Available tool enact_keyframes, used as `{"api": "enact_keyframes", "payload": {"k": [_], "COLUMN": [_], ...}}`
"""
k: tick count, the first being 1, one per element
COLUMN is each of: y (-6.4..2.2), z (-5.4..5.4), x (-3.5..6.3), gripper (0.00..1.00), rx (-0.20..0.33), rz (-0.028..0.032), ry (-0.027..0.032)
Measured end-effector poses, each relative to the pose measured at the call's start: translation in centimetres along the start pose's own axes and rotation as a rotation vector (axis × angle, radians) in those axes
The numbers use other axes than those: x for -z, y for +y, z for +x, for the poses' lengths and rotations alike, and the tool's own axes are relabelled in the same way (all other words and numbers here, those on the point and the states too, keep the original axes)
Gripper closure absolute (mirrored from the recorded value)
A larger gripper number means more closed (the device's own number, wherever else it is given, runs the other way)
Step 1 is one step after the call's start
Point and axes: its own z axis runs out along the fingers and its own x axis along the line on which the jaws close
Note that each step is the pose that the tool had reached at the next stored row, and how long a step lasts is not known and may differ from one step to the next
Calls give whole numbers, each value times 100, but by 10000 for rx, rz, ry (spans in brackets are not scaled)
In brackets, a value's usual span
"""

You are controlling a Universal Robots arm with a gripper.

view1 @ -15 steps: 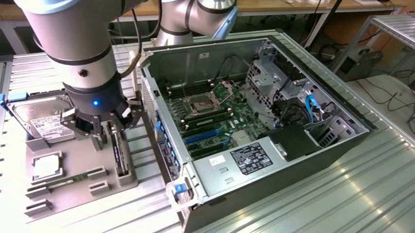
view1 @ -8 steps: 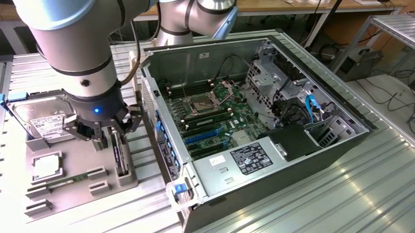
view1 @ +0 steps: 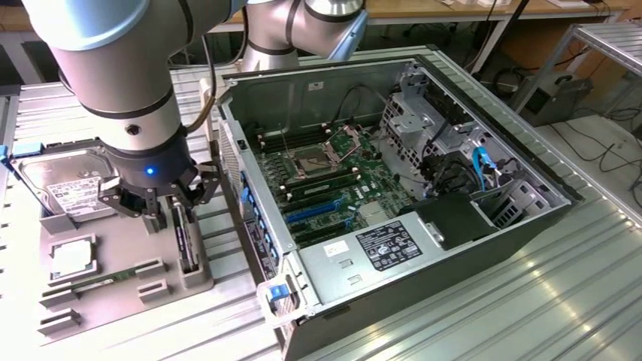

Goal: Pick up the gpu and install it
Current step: 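Pick up the gpu and move the gpu toward the slot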

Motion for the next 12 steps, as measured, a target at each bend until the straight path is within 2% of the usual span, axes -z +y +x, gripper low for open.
{"api": "enact_keyframes", "payload": {"k": [12], "y": [-5], "z": [0], "x": [-21], "gripper": [59], "rx": [-1], "rz": [-2], "ry": [-1]}}
